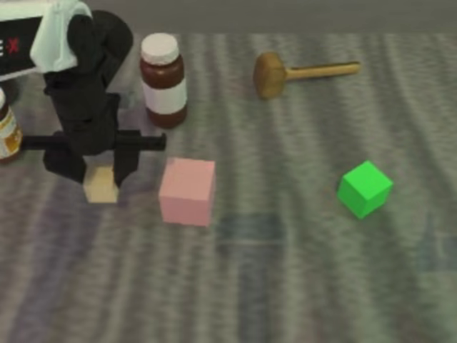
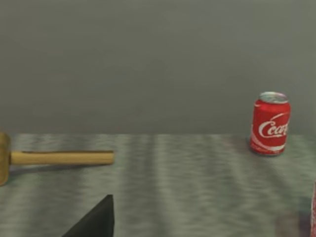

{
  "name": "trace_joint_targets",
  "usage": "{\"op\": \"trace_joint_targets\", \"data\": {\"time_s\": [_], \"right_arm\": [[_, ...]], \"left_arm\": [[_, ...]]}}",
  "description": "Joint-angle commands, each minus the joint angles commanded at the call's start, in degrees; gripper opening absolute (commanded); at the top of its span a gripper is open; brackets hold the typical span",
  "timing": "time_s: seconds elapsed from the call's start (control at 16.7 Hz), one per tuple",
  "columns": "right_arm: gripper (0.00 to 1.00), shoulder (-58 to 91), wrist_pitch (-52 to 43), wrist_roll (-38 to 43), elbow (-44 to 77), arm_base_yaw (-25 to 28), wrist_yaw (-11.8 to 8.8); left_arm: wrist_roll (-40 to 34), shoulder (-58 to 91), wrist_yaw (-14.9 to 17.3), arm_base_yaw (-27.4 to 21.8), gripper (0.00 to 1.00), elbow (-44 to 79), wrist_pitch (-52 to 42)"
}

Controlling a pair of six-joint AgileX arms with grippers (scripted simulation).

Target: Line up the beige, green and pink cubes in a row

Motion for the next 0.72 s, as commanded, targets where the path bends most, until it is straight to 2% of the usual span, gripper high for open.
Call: {"op": "trace_joint_targets", "data": {"time_s": [0.54,0.72], "right_arm": [[1.00,0.0,0.0,0.0,0.0,0.0,0.0],[1.00,0.0,0.0,0.0,0.0,0.0,0.0]], "left_arm": [[-28.4,20.1,-0.5,-27.4,0.00,37.8,-16.1],[-34.9,23.7,-0.8,-33.7,0.00,44.5,-19.2]]}}
